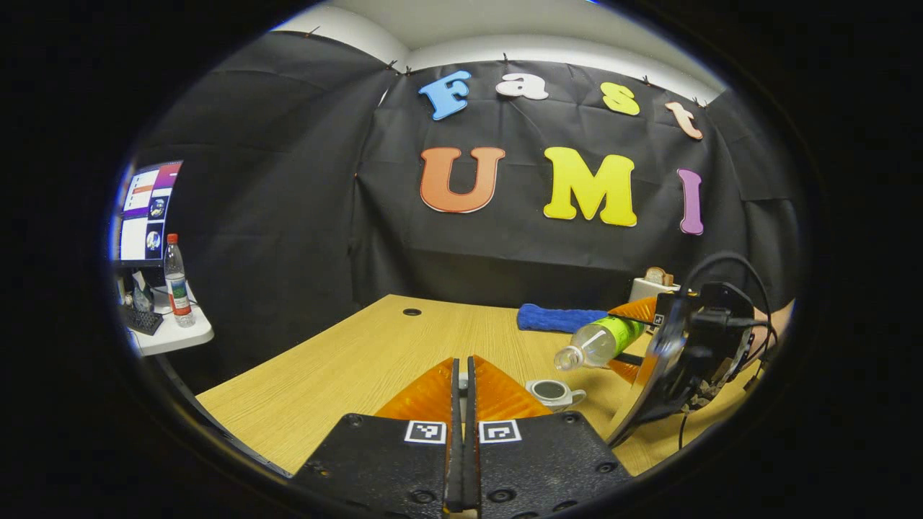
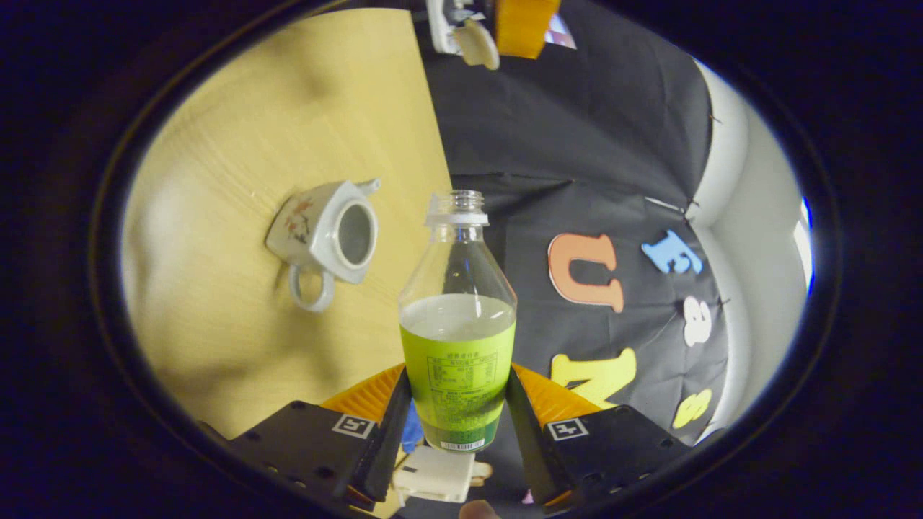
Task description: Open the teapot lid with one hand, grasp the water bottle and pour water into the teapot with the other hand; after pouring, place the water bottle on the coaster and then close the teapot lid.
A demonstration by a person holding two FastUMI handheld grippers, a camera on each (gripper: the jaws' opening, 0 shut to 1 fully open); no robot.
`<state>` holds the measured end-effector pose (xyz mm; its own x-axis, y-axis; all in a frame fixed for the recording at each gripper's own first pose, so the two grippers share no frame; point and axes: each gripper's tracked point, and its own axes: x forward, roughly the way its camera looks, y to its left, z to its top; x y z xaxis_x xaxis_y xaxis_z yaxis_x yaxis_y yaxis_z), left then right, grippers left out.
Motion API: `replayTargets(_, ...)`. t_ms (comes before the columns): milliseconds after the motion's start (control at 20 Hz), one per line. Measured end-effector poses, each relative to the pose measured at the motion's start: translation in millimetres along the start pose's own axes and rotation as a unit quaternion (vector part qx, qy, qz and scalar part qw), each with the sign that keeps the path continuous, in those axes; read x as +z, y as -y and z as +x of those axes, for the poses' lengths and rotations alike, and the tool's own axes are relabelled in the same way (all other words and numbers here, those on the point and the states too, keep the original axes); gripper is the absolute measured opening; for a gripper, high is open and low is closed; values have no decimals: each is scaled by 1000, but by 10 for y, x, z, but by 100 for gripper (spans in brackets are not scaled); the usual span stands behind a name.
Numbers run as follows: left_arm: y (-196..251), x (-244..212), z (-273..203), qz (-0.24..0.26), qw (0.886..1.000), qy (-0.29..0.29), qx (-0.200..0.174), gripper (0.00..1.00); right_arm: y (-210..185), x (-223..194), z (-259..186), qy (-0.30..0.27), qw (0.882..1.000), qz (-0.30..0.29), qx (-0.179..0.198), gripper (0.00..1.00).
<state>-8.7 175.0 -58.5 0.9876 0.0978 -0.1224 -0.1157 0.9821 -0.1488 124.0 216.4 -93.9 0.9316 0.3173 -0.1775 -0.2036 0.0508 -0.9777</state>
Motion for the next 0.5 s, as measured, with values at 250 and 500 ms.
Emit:
replayTargets(250, 147, 70, -22, 10, 1000, 5, -10, 2, 43, -91, -47, -11, 973, 225, 42, 72)
replayTargets(500, 260, 64, -13, 11, 1000, 2, -28, 2, 284, -235, -28, -16, 885, 463, 47, 72)
